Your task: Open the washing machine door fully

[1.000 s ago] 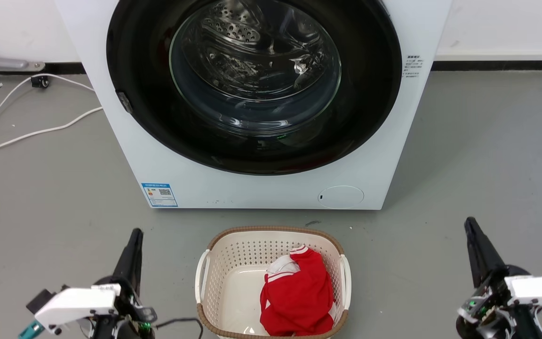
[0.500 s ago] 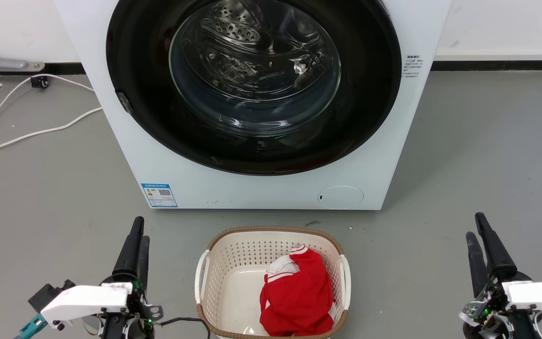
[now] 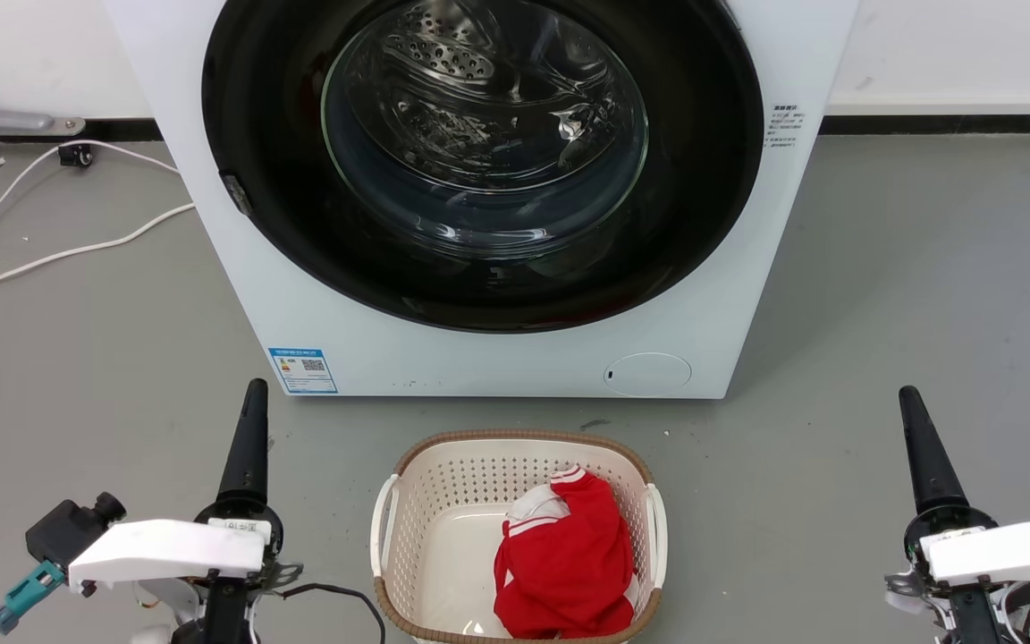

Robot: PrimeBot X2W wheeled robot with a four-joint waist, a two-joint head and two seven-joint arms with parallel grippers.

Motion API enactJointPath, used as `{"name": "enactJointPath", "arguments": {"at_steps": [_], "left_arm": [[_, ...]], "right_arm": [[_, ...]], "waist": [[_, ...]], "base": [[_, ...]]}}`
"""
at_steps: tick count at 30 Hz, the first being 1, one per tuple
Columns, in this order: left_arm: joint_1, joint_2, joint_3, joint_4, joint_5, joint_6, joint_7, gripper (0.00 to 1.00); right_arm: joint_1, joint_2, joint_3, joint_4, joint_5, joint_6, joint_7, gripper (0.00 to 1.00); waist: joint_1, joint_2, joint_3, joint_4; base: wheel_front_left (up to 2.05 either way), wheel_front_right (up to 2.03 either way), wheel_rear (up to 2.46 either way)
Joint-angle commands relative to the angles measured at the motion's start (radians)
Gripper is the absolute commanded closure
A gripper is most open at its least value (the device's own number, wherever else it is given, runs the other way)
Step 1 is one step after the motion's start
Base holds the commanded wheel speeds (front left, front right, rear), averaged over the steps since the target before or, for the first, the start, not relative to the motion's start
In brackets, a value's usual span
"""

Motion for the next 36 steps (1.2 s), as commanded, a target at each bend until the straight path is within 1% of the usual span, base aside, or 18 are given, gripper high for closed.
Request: {"name": "enactJointPath", "arguments": {"at_steps": [1, 8, 17, 28, 36], "left_arm": [[-0.026, 0.003, -0.003, -0.025, 0.036, -0.002, -0.008, 0.00], [-0.019, 0.003, -0.024, -0.047, 0.206, -0.002, -0.033, 0.00], [-0.003, 0.013, -0.041, -0.046, 0.397, -0.002, -0.064, 0.00], [0.012, 0.019, -0.051, -0.046, 0.576, 0.006, -0.097, 0.00], [0.017, 0.024, -0.060, -0.049, 0.679, 0.015, -0.119, 0.00]], "right_arm": [[-0.009, -0.001, 0.002, -0.028, -0.044, 0.000, -0.009, 0.00], [0.009, 0.000, 0.013, -0.060, -0.244, 0.000, -0.034, 0.00], [0.030, 0.002, 0.027, -0.074, -0.448, 0.000, -0.057, 0.00], [0.048, 0.003, 0.033, -0.090, -0.631, 0.000, -0.063, 0.00], [0.054, 0.004, 0.039, -0.108, -0.737, 0.000, -0.062, 0.00]], "waist": [[0.0000, 0.0000, 0.000, 0.000], [0.0000, 0.0000, -0.003, 0.001], [0.0000, 0.0000, -0.008, 0.002], [0.0000, 0.0000, -0.014, 0.005], [0.0000, 0.0000, -0.015, 0.007]], "base": [[0.00, 0.00, 0.00], [0.00, 0.00, 0.00], [0.00, 0.00, 0.00], [0.00, 0.00, 0.00], [0.00, 0.00, 0.00]]}}
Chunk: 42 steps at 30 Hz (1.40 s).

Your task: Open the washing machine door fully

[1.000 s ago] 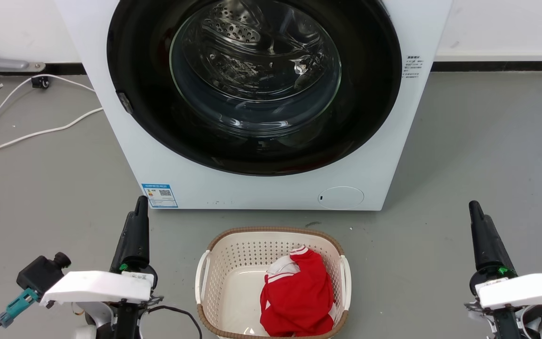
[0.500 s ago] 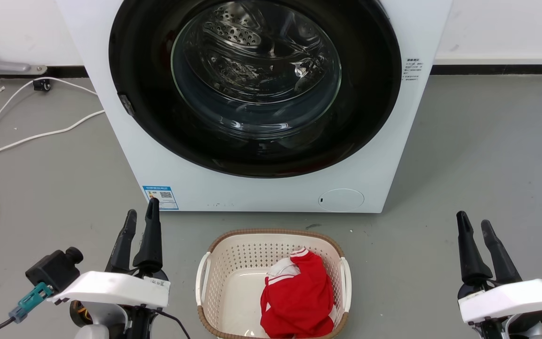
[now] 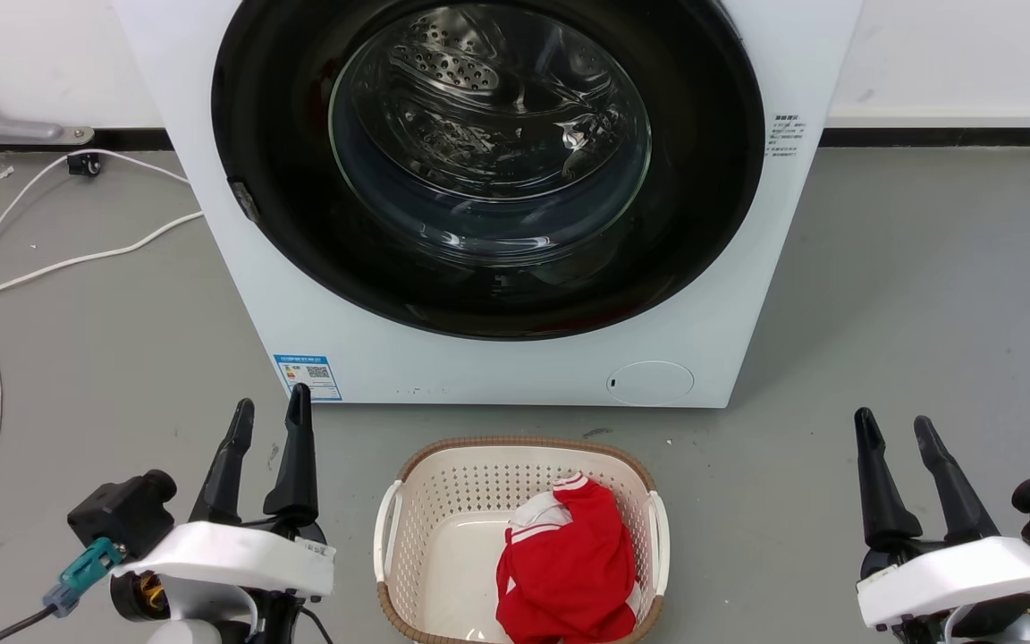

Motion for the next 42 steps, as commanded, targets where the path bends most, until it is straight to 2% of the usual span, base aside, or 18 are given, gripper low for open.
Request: {"name": "enactJointPath", "arguments": {"at_steps": [1, 23, 42], "left_arm": [[-0.002, 0.009, -0.004, -0.012, 0.031, 0.003, -0.009, 0.00], [-0.008, 0.028, -0.031, -0.001, 0.262, 0.037, -0.062, 0.00], [-0.004, 0.031, -0.046, 0.001, 0.409, 0.055, -0.099, 0.00]], "right_arm": [[-0.007, 0.002, 0.002, -0.020, -0.034, 0.000, -0.002, 0.00], [0.016, 0.004, 0.002, -0.038, -0.269, 0.000, -0.014, 0.00], [0.041, 0.006, 0.000, -0.050, -0.401, 0.000, -0.018, 0.00]], "waist": [[0.0000, -0.0001, 0.000, 0.000], [0.0000, -0.0001, -0.007, -0.003], [0.0000, -0.0001, -0.008, -0.008]], "base": [[0.00, 0.00, 0.00], [0.00, 0.00, 0.00], [0.00, 0.00, 0.00]]}}
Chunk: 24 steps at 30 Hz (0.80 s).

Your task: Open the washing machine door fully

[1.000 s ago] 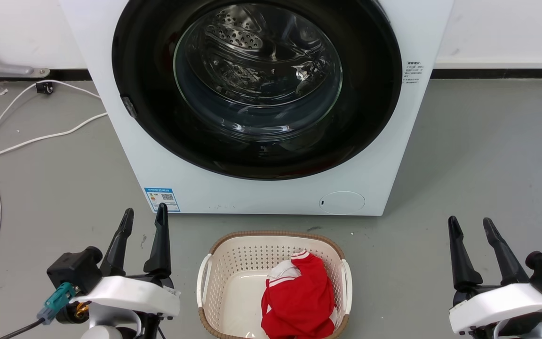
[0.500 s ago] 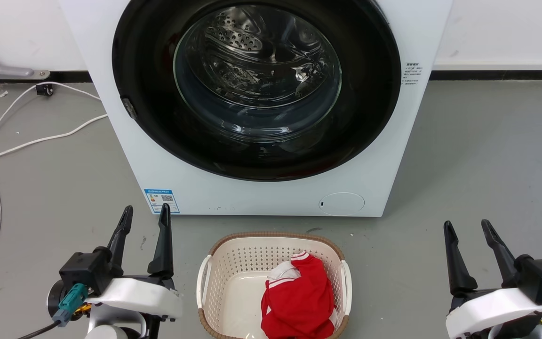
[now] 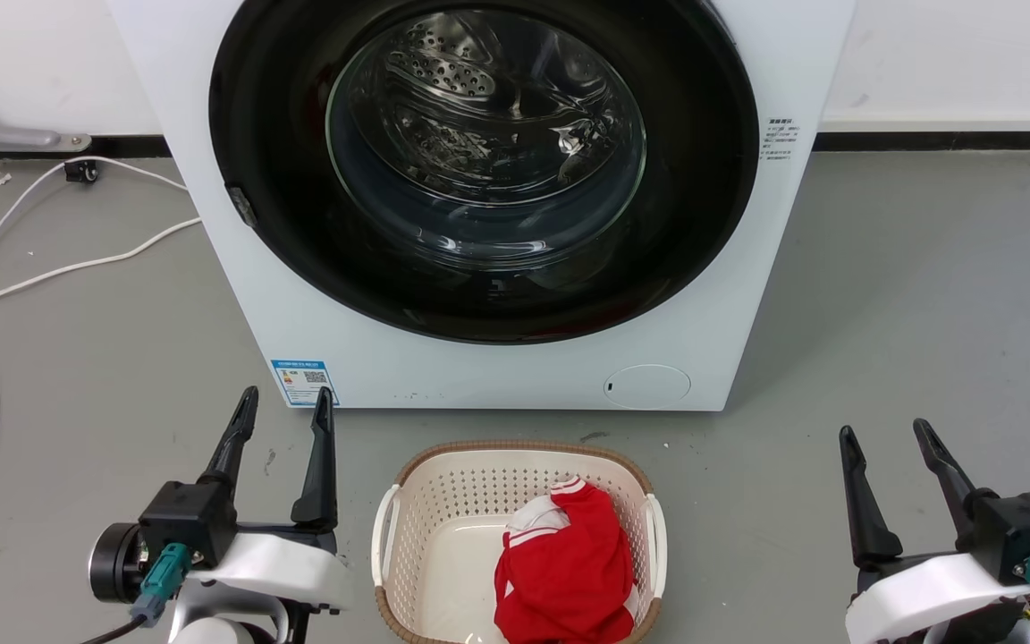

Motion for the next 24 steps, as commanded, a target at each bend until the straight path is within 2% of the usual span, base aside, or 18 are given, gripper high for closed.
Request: {"name": "enactJointPath", "arguments": {"at_steps": [1, 18, 24], "left_arm": [[-0.004, 0.005, -0.002, -0.004, 0.018, 0.002, -0.007, 0.00], [0.017, -0.009, 0.010, -0.005, 0.122, 0.008, -0.037, 0.00], [0.018, -0.015, 0.013, 0.000, 0.127, 0.002, -0.039, 0.00]], "right_arm": [[0.012, 0.003, 0.000, -0.011, -0.021, 0.000, -0.006, 0.00], [0.022, 0.005, -0.004, -0.004, -0.096, 0.000, -0.030, 0.00], [0.019, 0.005, -0.006, 0.003, -0.079, 0.000, -0.038, 0.00]], "waist": [[0.0000, 0.0000, 0.000, 0.000], [0.0000, 0.0000, -0.003, 0.003], [0.0000, 0.0000, -0.003, 0.008]], "base": [[0.00, 0.00, 0.00], [0.00, 0.00, 0.00], [0.00, 0.00, 0.00]]}}
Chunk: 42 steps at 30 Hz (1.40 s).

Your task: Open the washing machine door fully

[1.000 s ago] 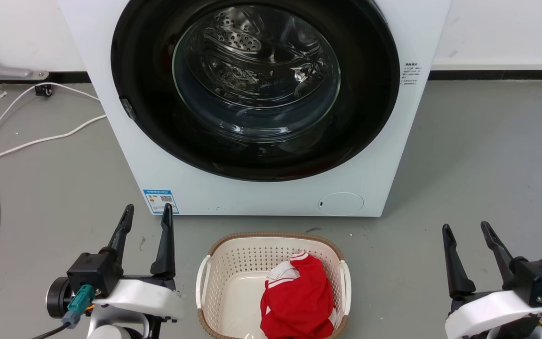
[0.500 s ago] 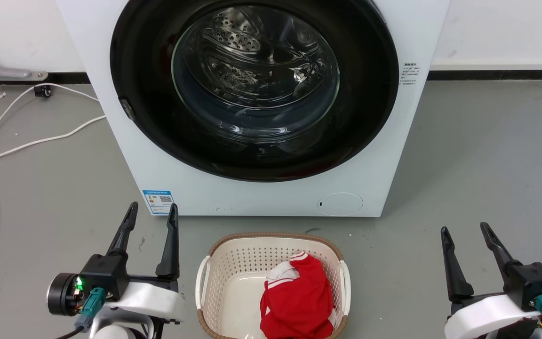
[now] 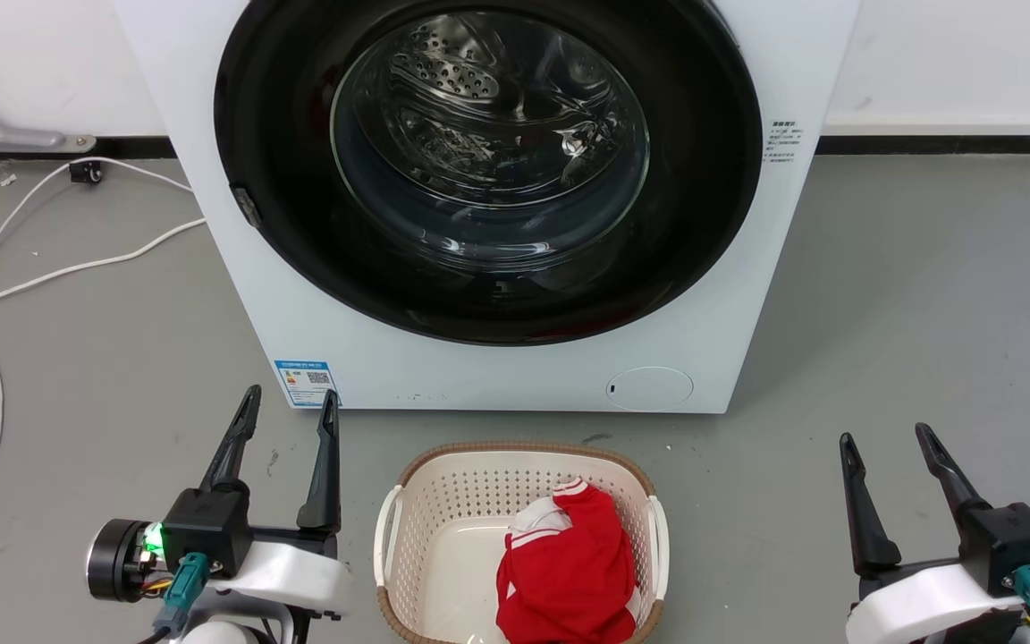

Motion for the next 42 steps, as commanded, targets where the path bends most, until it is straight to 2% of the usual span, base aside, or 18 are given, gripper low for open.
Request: {"name": "enactJointPath", "arguments": {"at_steps": [1, 11, 12, 13, 14, 15, 20, 23, 25, 27, 29, 33, 35, 39, 42], "left_arm": [[0.012, -0.004, 0.001, 0.000, 0.004, -0.002, -0.005, 0.00], [0.013, -0.008, 0.010, 0.006, 0.007, -0.010, -0.004, 0.00], [0.014, -0.009, 0.010, 0.007, 0.007, -0.011, -0.004, 0.00], [0.014, -0.009, 0.011, 0.007, 0.008, -0.011, -0.004, 0.00], [0.014, -0.009, 0.011, 0.007, 0.009, -0.011, -0.004, 0.00], [0.014, -0.010, 0.011, 0.007, 0.009, -0.011, -0.004, 0.00], [0.012, -0.011, 0.015, 0.006, 0.009, -0.013, -0.004, 0.00], [0.012, -0.012, 0.018, 0.005, 0.009, -0.013, -0.004, 0.00], [0.010, -0.013, 0.019, 0.004, 0.009, -0.013, -0.004, 0.00], [0.010, -0.013, 0.022, 0.005, 0.006, -0.013, -0.004, 0.00], [0.011, -0.014, 0.024, 0.006, 0.004, -0.013, -0.004, 0.00], [0.010, -0.016, 0.028, 0.006, 0.001, -0.011, -0.004, 0.00], [0.008, -0.017, 0.030, 0.004, 0.000, -0.011, -0.004, 0.00], [-0.002, -0.019, 0.034, -0.003, 0.002, -0.009, -0.004, 0.00], [-0.016, -0.020, 0.036, -0.015, 0.006, -0.009, -0.004, 0.00]], "right_arm": [[0.008, 0.004, 0.000, 0.001, 0.005, 0.000, -0.005, 0.00], [0.003, 0.004, -0.001, 0.008, 0.021, 0.000, -0.005, 0.00], [0.003, 0.004, -0.003, 0.010, 0.028, 0.000, -0.003, 0.15], [0.003, 0.004, -0.003, 0.012, 0.037, 0.000, 0.000, 0.69], [0.002, 0.004, -0.004, 0.013, 0.039, 0.000, 0.000, 0.75], [0.002, 0.004, -0.004, 0.014, 0.043, 0.000, -0.001, 1.00], [0.001, 0.004, -0.008, 0.020, 0.099, 0.000, 0.000, 1.00], [-0.008, 0.004, -0.025, 0.024, 0.189, 0.000, -0.012, 1.00], [-0.018, 0.004, -0.040, 0.039, 0.327, 0.000, -0.025, 1.00], [-0.032, 0.004, -0.044, 0.057, 0.515, 0.000, -0.042, 1.00], [-0.044, 0.004, -0.053, 0.084, 0.719, 0.000, -0.058, 1.00], [-0.100, 0.003, -0.056, 0.116, 1.199, 0.000, -0.075, 1.00], [-0.129, 0.003, -0.064, 0.121, 1.382, 0.000, -0.060, 1.00], [-0.210, 0.003, -0.105, 0.141, 1.555, 0.000, -0.002, 1.00], [-0.294, -0.022, -0.132, 0.183, 1.625, 0.000, 0.047, 1.00]], "waist": [[0.0000, -0.0001, 0.000, 0.001], [0.0000, -0.0001, 0.001, 0.004], [0.0000, -0.0001, 0.001, 0.004], [0.0000, -0.0001, 0.002, 0.004], [0.0000, -0.0001, 0.002, 0.005], [0.0000, -0.0001, 0.002, 0.005], [0.0000, -0.0001, 0.003, 0.007], [0.0000, -0.0001, 0.004, 0.006], [0.0000, -0.0001, 0.004, 0.006], [0.0000, -0.0001, 0.003, 0.006], [0.0000, -0.0001, 0.002, 0.004], [0.0000, -0.0001, 0.005, 0.001], [0.0000, -0.0001, 0.010, -0.003], [0.0000, -0.0001, 0.027, -0.012], [0.0000, -0.0001, 0.057, -0.015]], "base": [[0.00, 0.00, 0.00], [0.00, 0.00, 0.00], [0.00, 0.00, 0.00], [0.00, 0.00, 0.00], [0.00, 0.00, 0.00], [0.00, 0.00, 0.00], [0.00, 0.00, 0.00], [0.00, 0.00, 0.00], [0.00, 0.00, 0.00], [0.00, 0.00, 0.00], [0.00, 0.00, 0.00], [0.00, 0.00, 0.00], [0.00, 0.00, 0.00], [0.00, 0.00, 0.00], [0.00, 0.00, 0.00]]}}
